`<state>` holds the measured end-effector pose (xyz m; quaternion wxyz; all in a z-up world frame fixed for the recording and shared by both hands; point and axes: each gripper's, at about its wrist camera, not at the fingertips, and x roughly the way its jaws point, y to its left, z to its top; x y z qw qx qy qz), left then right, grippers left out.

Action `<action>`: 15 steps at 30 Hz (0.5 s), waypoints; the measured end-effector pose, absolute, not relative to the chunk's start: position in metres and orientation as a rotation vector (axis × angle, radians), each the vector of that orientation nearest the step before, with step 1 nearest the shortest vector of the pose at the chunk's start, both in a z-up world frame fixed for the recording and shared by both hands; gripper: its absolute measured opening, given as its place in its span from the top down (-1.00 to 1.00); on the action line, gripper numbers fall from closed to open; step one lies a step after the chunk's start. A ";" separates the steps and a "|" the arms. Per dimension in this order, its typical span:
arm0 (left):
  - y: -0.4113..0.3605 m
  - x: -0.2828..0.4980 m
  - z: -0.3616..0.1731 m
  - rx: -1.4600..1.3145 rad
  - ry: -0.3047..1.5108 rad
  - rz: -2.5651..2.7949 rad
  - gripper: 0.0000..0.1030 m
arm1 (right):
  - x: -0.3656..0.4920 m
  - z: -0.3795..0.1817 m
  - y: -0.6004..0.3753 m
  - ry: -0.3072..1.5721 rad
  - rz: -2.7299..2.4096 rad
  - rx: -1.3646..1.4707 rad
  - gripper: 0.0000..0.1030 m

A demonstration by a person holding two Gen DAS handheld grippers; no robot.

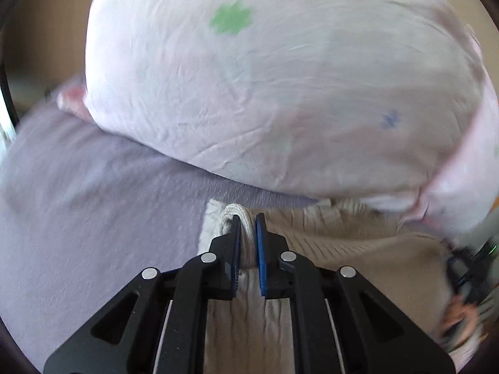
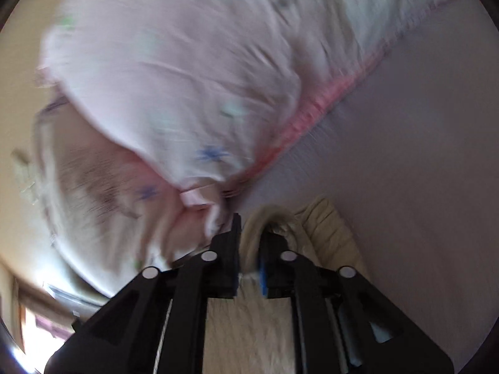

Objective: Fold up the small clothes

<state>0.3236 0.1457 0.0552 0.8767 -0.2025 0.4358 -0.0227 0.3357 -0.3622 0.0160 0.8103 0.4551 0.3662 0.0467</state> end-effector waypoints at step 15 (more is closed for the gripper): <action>0.184 0.256 0.030 -0.515 1.009 -0.165 -0.11 | 0.267 0.045 -0.355 0.684 0.291 0.832 -0.71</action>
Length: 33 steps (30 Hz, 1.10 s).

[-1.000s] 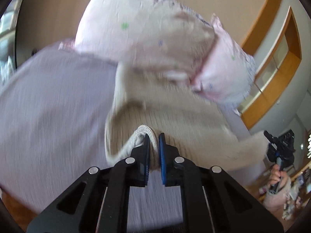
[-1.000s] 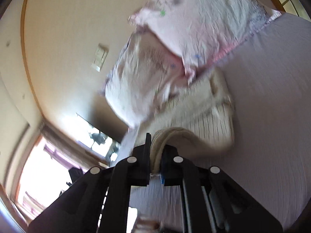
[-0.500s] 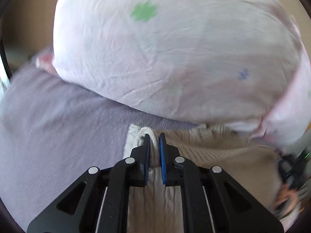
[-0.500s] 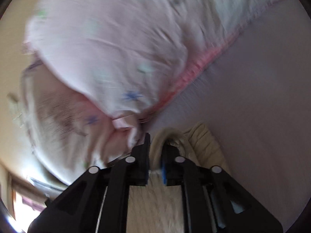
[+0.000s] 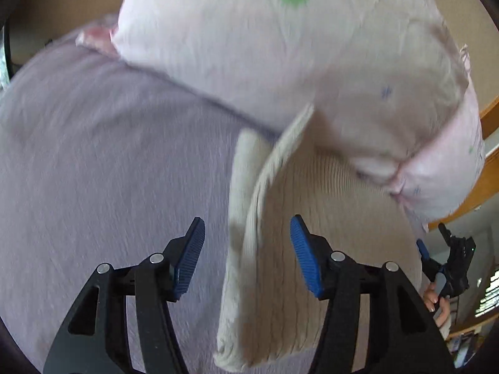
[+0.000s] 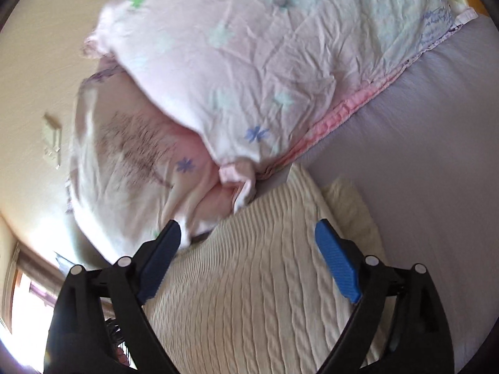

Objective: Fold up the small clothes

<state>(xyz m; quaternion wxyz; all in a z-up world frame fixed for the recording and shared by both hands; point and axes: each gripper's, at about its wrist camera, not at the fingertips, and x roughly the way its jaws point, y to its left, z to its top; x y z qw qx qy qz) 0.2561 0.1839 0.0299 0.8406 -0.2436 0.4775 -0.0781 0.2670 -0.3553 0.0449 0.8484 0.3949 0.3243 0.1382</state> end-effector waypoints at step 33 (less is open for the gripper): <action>-0.161 0.285 0.102 -0.596 1.011 -0.853 0.27 | 0.238 0.077 -0.438 0.569 0.269 0.758 -0.74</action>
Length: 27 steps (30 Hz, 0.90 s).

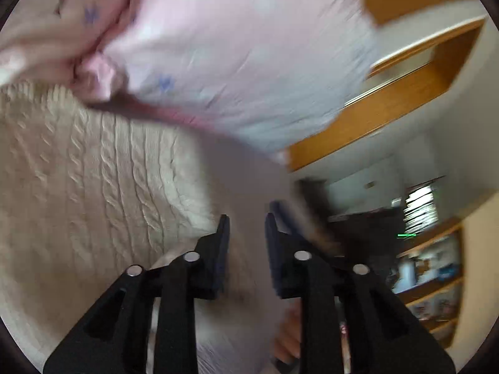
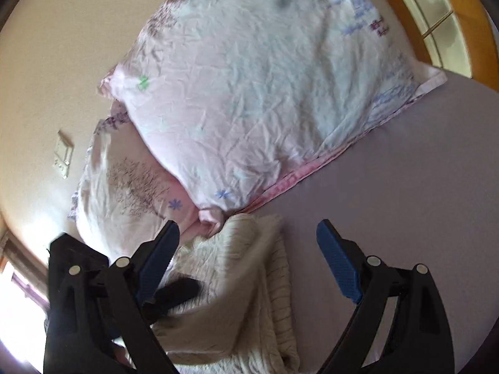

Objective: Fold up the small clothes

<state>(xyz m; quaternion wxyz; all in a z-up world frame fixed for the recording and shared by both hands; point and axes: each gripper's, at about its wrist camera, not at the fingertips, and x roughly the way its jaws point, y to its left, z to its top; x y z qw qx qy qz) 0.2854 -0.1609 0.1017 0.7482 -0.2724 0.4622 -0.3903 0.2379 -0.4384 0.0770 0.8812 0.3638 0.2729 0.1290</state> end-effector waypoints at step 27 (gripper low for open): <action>-0.105 0.174 0.079 0.076 0.792 -0.631 -0.57 | 0.185 0.089 -0.382 0.681 0.297 0.495 -0.61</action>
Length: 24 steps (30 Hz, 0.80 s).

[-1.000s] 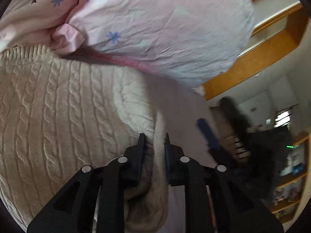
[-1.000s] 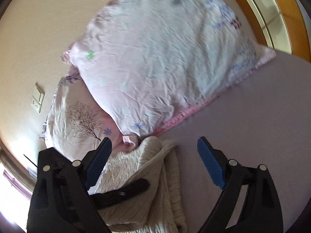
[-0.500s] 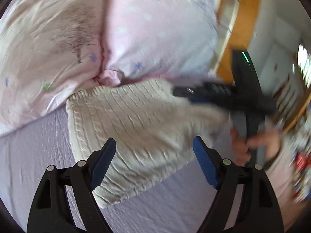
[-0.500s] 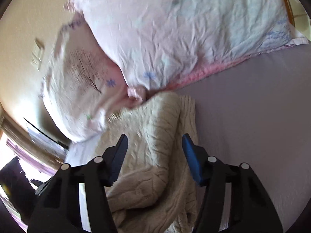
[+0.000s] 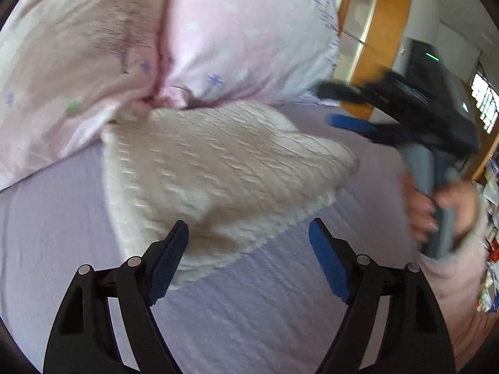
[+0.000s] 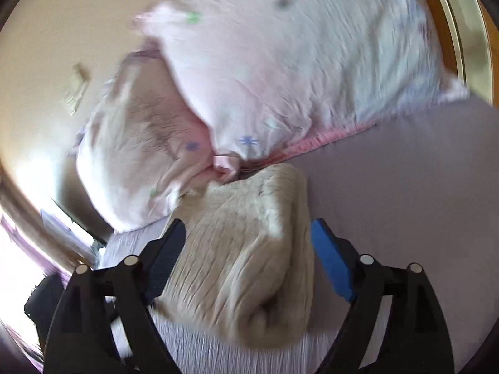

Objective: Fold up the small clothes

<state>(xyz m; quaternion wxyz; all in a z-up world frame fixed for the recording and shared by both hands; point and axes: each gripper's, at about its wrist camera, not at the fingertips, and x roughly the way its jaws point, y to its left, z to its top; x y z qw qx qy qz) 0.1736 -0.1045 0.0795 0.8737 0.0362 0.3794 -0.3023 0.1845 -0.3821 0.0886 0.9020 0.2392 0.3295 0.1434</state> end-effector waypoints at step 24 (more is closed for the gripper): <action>-0.041 0.282 0.035 -0.479 1.026 -0.552 -0.61 | 0.263 0.011 -0.382 0.983 0.425 0.712 0.11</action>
